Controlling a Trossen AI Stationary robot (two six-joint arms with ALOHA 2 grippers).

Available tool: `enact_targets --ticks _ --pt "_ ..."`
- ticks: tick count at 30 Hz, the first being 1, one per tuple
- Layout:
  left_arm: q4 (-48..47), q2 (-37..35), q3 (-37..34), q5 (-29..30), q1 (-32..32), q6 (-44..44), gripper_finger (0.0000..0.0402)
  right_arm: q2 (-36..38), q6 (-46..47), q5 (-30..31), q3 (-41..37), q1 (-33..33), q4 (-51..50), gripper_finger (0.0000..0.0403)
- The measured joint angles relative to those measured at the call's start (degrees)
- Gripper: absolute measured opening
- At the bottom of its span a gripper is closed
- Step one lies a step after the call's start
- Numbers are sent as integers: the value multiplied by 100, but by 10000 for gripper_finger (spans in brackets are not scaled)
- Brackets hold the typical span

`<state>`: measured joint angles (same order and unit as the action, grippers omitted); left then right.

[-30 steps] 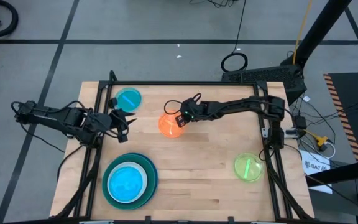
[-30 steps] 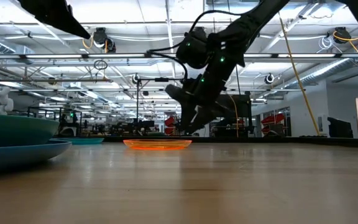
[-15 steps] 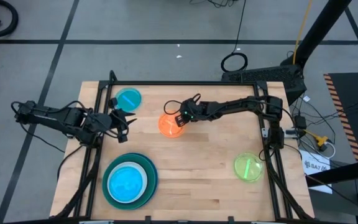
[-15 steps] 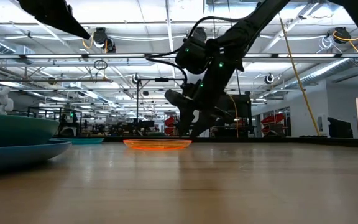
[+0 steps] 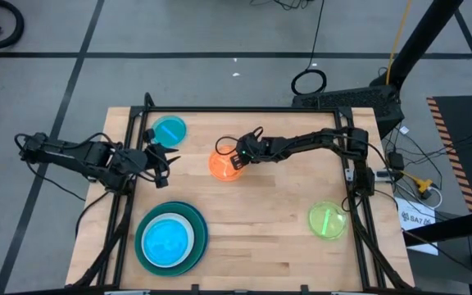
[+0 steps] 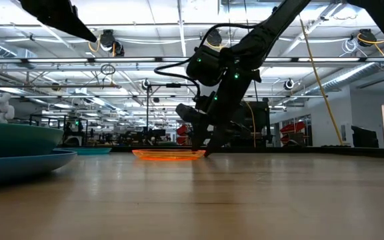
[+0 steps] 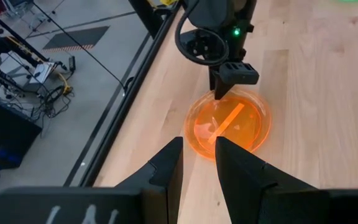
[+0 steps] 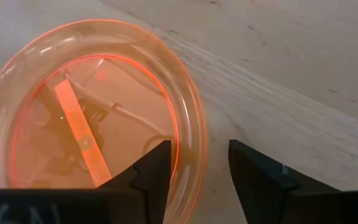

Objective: Stack plastic plates
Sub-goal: Stack the orange plate on top of the light blue plate

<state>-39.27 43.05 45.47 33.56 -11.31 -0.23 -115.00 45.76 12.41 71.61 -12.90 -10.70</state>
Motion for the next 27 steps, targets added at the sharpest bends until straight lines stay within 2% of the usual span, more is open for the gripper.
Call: enact_targets --ticks 7,27 --pt "0 0 2 0 3 0 102 -12 30 -4 0 47 93 139" --pt "0 0 2 0 4 9 102 -22 68 -61 -7 67 280 27"
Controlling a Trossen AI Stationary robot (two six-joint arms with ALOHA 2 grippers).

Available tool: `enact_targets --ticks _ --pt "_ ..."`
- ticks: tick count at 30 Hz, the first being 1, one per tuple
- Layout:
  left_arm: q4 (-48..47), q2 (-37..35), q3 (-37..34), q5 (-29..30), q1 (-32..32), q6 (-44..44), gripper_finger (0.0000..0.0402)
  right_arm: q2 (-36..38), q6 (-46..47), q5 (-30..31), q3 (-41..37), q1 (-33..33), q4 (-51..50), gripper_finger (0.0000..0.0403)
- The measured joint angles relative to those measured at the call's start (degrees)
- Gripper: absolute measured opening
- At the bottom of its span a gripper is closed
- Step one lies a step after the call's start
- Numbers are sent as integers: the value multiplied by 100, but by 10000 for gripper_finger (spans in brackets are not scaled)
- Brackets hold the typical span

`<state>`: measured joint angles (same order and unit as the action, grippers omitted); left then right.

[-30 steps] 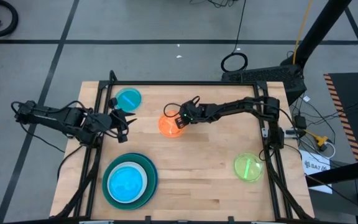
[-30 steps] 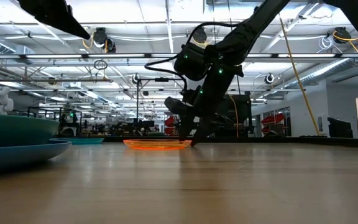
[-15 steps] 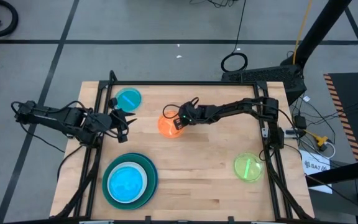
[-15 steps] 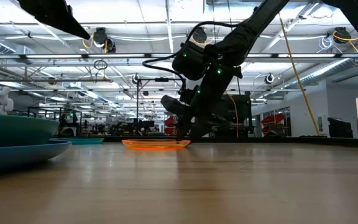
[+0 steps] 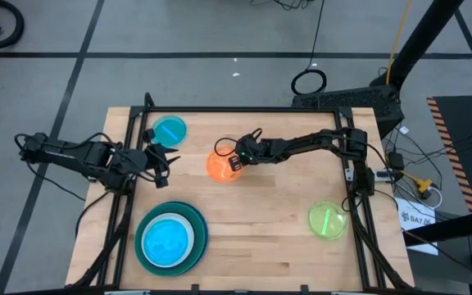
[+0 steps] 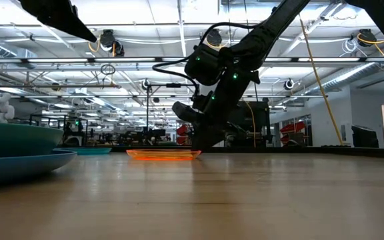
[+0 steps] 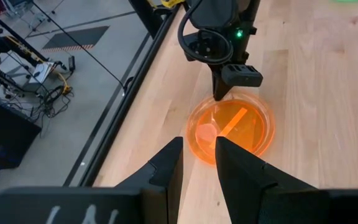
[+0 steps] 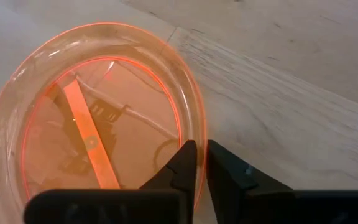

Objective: Stack plastic plates
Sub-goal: Stack the orange plate on top of the light blue plate

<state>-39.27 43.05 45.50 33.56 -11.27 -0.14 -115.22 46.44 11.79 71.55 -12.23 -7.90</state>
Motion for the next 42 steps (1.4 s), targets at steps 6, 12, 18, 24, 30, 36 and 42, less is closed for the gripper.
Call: enact_targets --ticks 6,12,18,24,30,36,42 --pt "0 0 0 0 0 -6 102 0 -4 9 0 -2 39 5" --pt "0 0 0 0 0 -7 102 0 -17 9 0 -2 85 3" --pt "0 0 0 0 0 -7 102 0 -20 4 0 -2 85 3" --pt "0 0 0 0 0 -15 102 0 -44 -231 1 -20 87 2" --pt "2 0 0 -1 0 -63 102 17 -44 -316 2 -44 88 2" --pt "2 0 0 0 0 -63 102 61 -81 -457 0 -48 185 2" --pt "2 2 0 0 -2 -63 102 98 -127 -481 0 -46 315 2"
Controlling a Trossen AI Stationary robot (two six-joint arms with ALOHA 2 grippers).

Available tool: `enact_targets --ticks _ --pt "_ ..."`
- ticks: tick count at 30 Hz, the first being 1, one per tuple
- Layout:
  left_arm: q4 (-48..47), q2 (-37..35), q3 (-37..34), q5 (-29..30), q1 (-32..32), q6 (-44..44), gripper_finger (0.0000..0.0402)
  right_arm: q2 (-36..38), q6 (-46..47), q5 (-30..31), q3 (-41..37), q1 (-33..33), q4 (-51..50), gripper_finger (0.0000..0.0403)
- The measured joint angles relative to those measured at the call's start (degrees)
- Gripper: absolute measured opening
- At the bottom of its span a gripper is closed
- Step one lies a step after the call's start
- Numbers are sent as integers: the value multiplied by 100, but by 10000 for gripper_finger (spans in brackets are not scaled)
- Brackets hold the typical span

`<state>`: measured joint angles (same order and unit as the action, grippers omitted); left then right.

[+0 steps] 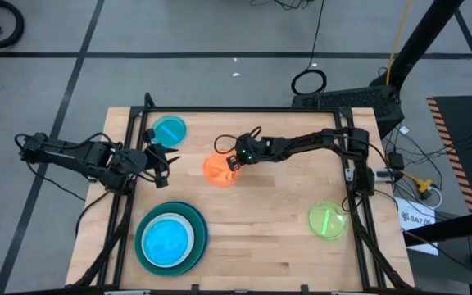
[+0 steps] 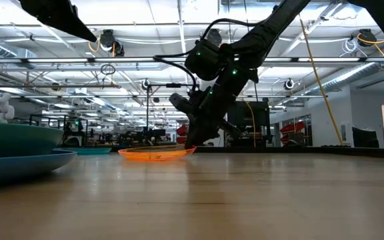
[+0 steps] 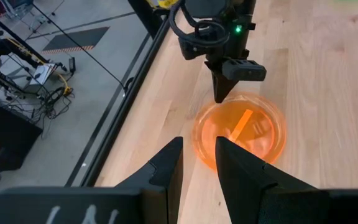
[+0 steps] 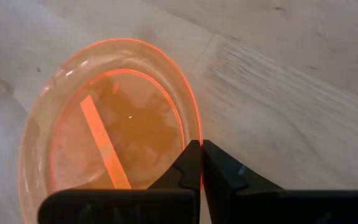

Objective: Stack plastic plates
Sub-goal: Stack the orange plate on top of the light blue plate

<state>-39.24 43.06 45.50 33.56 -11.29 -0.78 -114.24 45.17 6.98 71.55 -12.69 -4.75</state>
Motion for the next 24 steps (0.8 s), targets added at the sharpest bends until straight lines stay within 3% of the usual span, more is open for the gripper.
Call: enact_targets --ticks 17,24 --pt "0 -2 0 0 0 -4 102 616 -216 13 2 2 39 2" --pt "0 0 0 0 0 -44 102 643 -170 -1031 2 146 1021 2"
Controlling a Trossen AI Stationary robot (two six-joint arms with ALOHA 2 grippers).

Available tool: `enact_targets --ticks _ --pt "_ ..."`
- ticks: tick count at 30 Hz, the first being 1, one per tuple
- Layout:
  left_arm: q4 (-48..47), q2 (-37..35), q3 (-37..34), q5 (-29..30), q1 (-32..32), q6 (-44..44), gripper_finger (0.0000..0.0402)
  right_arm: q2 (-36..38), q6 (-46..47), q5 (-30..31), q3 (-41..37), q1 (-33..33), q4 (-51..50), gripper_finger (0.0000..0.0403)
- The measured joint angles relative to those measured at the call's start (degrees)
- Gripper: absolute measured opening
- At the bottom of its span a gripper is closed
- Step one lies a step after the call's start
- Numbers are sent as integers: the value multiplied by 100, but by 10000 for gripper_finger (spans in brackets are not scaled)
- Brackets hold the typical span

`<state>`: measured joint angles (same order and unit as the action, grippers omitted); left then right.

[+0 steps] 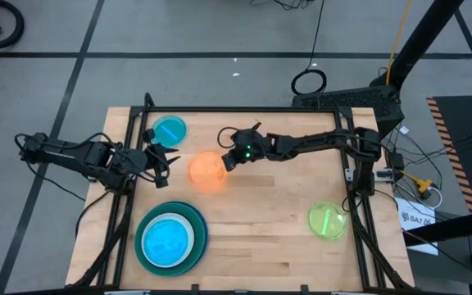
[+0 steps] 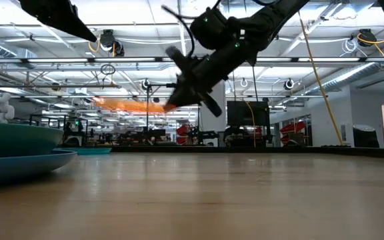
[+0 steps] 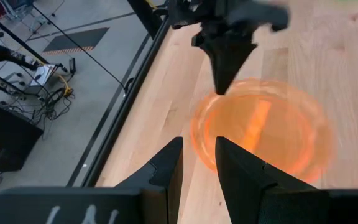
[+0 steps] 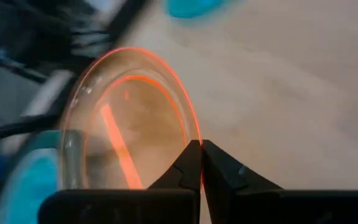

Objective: Stack plastic plates
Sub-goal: Stack the orange plate on top of the light blue plate

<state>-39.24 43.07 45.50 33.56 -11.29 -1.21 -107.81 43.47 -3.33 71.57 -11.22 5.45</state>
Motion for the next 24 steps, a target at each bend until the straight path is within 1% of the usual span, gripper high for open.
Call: enact_targets --ticks 2,6,9,17,22,24 --pt "0 0 0 -1 0 -2 102 -1 67 -122 2 123 325 2" --pt "0 0 0 0 0 -2 102 -2 243 -125 0 447 885 2" --pt "0 0 0 0 0 -65 102 -2 383 52 2 726 1063 1" --pt "7 0 0 0 0 -154 102 -57 684 900 142 1307 1081 1" --pt "2 0 0 -2 -2 -143 102 -414 709 1107 768 1583 760 0" --pt "-9 0 0 -6 -12 -124 102 -631 708 1105 1141 1678 394 0"
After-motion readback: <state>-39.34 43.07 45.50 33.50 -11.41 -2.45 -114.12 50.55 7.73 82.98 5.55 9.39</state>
